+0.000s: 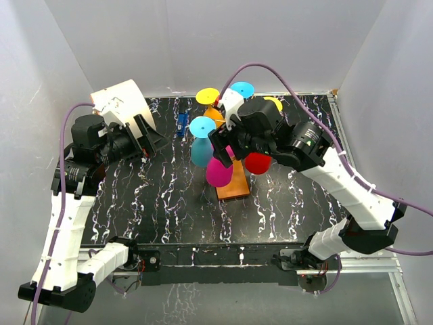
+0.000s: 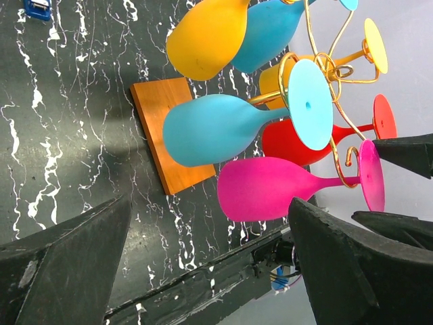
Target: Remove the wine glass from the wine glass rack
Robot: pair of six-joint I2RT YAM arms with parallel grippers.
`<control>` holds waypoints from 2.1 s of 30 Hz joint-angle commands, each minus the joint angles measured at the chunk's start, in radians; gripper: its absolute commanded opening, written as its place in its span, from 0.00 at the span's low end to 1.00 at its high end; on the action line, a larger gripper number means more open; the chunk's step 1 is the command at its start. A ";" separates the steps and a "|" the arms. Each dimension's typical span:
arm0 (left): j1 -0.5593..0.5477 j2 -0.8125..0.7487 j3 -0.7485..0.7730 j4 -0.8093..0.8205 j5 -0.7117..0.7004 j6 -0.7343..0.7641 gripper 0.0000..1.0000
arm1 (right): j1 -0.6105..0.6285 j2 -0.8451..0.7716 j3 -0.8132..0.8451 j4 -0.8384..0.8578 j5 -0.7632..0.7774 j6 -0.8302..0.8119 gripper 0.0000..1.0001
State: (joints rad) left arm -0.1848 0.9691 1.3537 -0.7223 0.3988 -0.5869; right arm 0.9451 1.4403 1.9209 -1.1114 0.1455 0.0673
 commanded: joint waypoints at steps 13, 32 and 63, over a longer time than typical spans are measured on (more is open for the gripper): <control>0.007 -0.032 0.006 -0.045 -0.028 0.023 0.99 | 0.000 0.076 0.118 0.098 0.168 0.018 0.59; 0.007 -0.042 -0.029 -0.023 -0.010 0.018 0.99 | 0.000 -0.061 0.064 -0.039 0.254 0.101 0.58; 0.007 -0.349 -0.339 0.855 0.494 -0.358 0.99 | 0.000 -0.686 -0.636 0.841 -0.062 0.776 0.56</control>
State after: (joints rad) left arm -0.1841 0.6685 1.0370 -0.0700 0.8059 -0.8707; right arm 0.9451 0.7948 1.3140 -0.5510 0.0025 0.7132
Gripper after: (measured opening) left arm 0.985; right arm 0.719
